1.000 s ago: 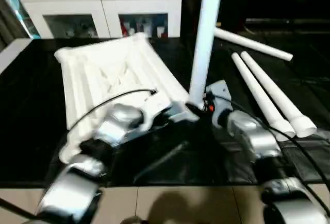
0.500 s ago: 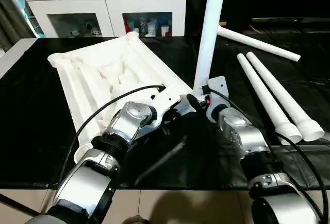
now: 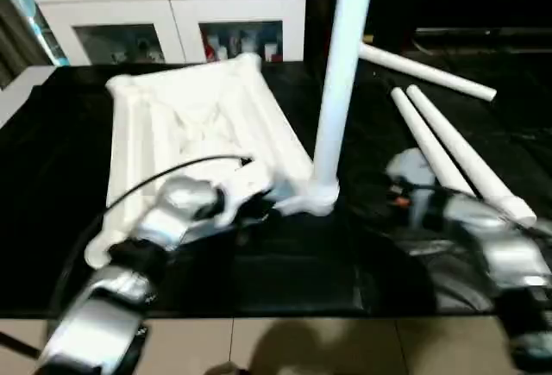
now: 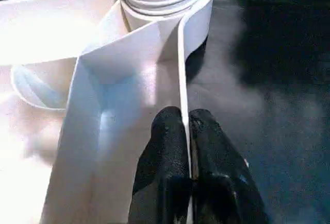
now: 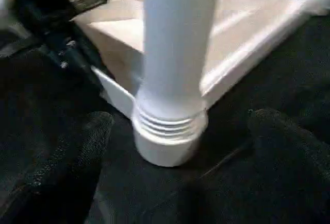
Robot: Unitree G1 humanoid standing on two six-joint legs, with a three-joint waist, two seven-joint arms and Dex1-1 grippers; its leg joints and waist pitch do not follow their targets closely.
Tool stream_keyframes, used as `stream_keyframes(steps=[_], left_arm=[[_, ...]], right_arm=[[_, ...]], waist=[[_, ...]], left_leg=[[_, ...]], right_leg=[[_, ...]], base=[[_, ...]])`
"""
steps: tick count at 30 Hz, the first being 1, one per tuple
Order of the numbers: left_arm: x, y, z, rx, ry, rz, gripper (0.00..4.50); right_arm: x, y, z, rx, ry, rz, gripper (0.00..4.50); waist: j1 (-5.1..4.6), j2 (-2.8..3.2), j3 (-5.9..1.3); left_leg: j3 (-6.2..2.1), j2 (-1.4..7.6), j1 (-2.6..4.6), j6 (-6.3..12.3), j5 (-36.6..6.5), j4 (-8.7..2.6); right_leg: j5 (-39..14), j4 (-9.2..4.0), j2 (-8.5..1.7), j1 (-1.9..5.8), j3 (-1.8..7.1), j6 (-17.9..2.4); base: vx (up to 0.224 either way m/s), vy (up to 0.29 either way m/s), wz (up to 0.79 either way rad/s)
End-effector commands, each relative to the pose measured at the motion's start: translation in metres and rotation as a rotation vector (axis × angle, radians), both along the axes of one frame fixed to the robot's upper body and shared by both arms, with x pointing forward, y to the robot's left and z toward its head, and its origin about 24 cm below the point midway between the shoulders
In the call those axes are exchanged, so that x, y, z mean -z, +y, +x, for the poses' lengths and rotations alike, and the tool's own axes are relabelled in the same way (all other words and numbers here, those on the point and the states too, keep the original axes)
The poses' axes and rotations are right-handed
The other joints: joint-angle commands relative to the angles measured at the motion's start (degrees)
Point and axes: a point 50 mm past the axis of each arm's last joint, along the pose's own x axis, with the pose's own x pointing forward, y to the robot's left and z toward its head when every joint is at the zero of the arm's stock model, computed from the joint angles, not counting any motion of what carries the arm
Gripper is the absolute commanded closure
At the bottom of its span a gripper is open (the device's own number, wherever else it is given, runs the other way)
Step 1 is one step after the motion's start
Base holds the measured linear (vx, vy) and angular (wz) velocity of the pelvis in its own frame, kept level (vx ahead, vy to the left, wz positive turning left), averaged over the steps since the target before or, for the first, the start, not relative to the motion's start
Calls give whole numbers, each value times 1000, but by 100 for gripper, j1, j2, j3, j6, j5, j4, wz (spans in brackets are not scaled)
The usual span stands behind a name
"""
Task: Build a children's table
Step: Rotate leg to tighten
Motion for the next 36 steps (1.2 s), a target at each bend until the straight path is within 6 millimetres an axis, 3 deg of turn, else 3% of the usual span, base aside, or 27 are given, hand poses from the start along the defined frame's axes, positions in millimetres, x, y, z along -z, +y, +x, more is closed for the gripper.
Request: stream_keyframes(steps=[1, 5, 9, 13, 14, 22, 23, 36], left_arm=[[-13, -5, -2, 98, -58, -32, 450], [-17, 1, -10, 198, -31, -39, 450], [-21, 2, -19, 306, -17, -35, 450], [-20, -1, -23, 340, -18, -31, 450], [-20, -2, -24, 347, -18, -31, 450], [-20, -5, -26, 364, -16, -36, 450], [-20, -6, -26, 364, -16, -36, 450], [-18, -7, -26, 358, -18, -36, 450]], right_arm=[[-3, 7, -6, -111, -2, -10, 2], [-3, 8, -13, -228, 36, -43, 2], [-1, 18, -13, -313, 67, -57, 2], [2, 25, -10, -334, 86, -59, 2], [4, 27, -9, -337, 90, -62, 28], [8, 35, -10, -385, 130, -40, 86], [8, 35, -10, -389, 135, -38, 111], [13, 37, -12, -400, 160, -20, 193]], waist=[[23, -115, -378], [34, -101, -391], [55, -137, -390], [82, -112, -385], [87, -108, -389], [127, -120, -398], [127, -120, -396], [128, -114, -404]], left_leg=[[-149, 383, 110, 513, -1511, -385], [-147, 405, 113, 495, -1471, -389], [-141, 418, 107, 498, -1389, -393], [-141, 423, 121, 444, -1411, -395], [-136, 423, 129, 434, -1426, -391], [-135, 414, 115, 427, -1344, -384], [-136, 413, 115, 425, -1338, -385], [-135, 412, 120, 417, -1323, -380]], right_leg=[[-2187, -461, -492, 273, 285, -953], [-1990, -429, -493, 259, 301, -1070], [-1857, -399, -494, 251, 309, -1132], [-1951, -400, -496, 234, 312, -1138], [-1946, -402, -495, 228, 316, -1133], [-1773, -375, -500, 249, 321, -1141], [-1818, -381, -501, 250, 321, -1123], [-1829, -383, -495, 246, 318, -1109]], base=[[0, 0, 0], [0, 0, 0], [0, 0, 0], [0, 0, 0], [0, 0, 0], [0, 0, 0], [0, 0, 0], [0, 0, 0]])
